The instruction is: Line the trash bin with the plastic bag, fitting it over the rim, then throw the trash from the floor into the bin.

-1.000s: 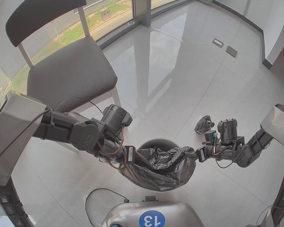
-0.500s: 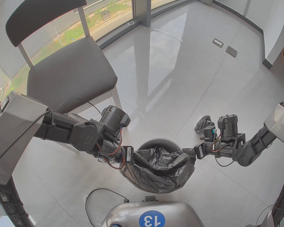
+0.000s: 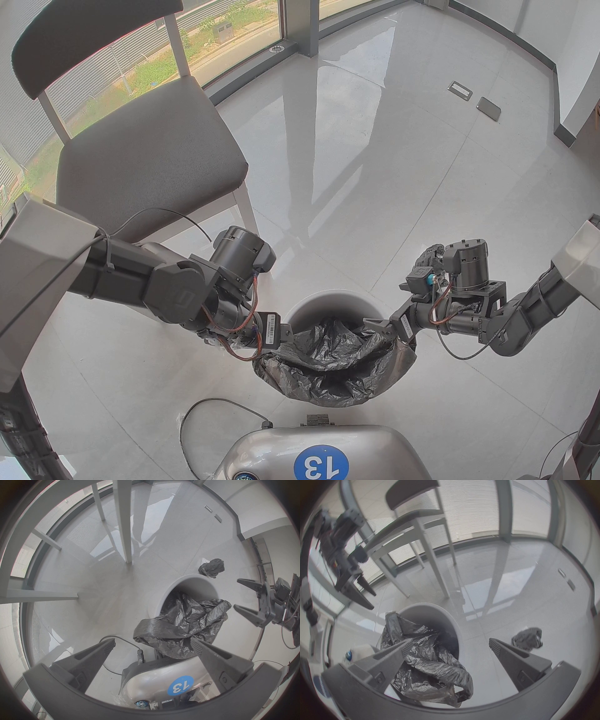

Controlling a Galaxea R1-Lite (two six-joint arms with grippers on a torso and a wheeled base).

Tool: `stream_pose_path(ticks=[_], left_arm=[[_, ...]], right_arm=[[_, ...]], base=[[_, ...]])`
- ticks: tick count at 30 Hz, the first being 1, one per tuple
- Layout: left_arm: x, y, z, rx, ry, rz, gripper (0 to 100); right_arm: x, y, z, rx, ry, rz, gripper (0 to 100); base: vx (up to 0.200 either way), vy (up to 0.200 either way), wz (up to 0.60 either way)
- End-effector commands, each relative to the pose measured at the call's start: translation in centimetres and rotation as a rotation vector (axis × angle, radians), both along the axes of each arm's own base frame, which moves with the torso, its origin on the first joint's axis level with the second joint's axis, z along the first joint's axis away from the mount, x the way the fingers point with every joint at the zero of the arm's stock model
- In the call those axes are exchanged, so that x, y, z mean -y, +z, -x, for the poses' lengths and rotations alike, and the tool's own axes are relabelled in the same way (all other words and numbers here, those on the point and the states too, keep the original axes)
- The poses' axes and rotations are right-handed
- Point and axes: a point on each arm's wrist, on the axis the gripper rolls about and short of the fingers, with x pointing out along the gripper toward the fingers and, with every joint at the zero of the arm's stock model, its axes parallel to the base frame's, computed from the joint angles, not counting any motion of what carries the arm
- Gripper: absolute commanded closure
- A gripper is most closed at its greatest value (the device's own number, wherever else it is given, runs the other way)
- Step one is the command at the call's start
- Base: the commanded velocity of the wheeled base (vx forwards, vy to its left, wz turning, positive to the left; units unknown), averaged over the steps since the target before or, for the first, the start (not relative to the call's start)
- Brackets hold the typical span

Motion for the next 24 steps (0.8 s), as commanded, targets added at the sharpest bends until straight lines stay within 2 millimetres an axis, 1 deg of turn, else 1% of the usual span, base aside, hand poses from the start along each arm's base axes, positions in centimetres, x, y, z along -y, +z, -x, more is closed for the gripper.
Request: stream_pose_path(ticks=[1, 4, 6, 7, 9, 11, 14, 17, 24], left_arm=[[0.9, 2.1, 1.5, 0.053, -0.039, 0.025, 0], [1.1, 3.1, 2.2, 0.08, -0.052, 0.04, 0], [1.1, 3.2, 2.2, 0.082, -0.052, 0.041, 0], [1.2, 3.6, 2.4, 0.093, -0.056, 0.049, 0], [1.2, 4.0, 2.4, 0.103, -0.056, 0.056, 0], [1.1, 4.3, 2.5, 0.11, -0.059, 0.061, 0], [0.9, 5.0, 2.8, 0.129, -0.07, 0.064, 0], [0.9, 5.2, 2.9, 0.139, -0.081, 0.061, 0], [0.8, 5.8, 3.0, 0.156, -0.082, 0.072, 0]], right_arm=[[-1.4, -0.4, -0.3, 0.065, 0.132, 0.07, 0], [-2.2, -0.8, -0.4, 0.123, 0.225, 0.147, 0], [-2.3, -0.9, -0.4, 0.125, 0.229, 0.152, 0], [-2.9, -2.0, -0.4, 0.135, 0.281, 0.21, 0], [-3.5, -3.0, -0.3, 0.126, 0.312, 0.235, 0], [-4.2, -3.8, 0.0, 0.116, 0.338, 0.247, 0], [-5.0, -4.3, 0.5, 0.115, 0.373, 0.262, 0], [-5.3, -4.9, 0.8, 0.11, 0.397, 0.279, 0], [-5.0, -5.7, 1.7, 0.092, 0.435, 0.322, 0]], base=[[0.0, 0.0, 0.0], [0.0, 0.0, 0.0], [0.0, 0.0, 0.0], [0.0, 0.0, 0.0], [0.0, 0.0, 0.0], [0.0, 0.0, 0.0], [0.0, 0.0, 0.0], [0.0, 0.0, 0.0], [0.0, 0.0, 0.0]])
